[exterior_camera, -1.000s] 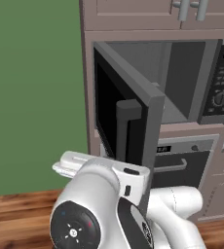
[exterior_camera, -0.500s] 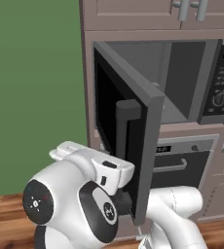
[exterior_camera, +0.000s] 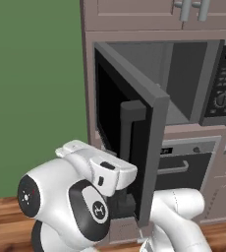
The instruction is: Transport the steak from the fridge to the microwave and turn on the microwave.
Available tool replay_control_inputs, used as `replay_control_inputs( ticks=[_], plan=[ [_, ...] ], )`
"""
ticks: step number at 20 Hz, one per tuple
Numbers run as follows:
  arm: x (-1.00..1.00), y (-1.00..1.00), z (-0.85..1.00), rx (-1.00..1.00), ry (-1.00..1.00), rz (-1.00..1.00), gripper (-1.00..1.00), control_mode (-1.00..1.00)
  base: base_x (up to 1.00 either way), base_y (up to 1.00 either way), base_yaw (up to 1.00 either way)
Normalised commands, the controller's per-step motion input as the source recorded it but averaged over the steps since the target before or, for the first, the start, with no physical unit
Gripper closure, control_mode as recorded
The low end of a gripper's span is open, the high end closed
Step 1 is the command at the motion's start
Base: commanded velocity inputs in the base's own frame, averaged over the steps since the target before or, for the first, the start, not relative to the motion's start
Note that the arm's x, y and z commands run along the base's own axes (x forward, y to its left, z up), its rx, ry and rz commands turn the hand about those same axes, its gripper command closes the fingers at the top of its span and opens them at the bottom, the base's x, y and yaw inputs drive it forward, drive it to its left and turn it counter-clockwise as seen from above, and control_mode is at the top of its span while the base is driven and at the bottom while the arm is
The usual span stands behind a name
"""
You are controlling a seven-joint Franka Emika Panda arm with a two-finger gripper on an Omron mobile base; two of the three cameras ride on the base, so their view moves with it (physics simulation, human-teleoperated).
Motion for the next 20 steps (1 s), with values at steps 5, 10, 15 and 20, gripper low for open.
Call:
replay_control_inputs(
  ticks=[5, 10, 15, 20],
  plan=[
    [0.40, -0.56, -0.08, -0.05, 0.00, 0.00, 1.00, -1.00, 0.00, 0.00, 0.00],
    [0.57, -0.60, -0.01, -0.01, 0.00, 0.00, 1.00, -1.00, 0.00, 0.00, 0.00],
    [0.51, -0.38, 0.00, 0.00, 0.00, 0.00, 1.00, -1.00, 0.00, 0.00, 0.00],
    [0.38, -0.07, -0.05, 0.00, -0.02, 0.00, 1.00, -1.00, 0.00, 0.00, 0.00]
  ],
)
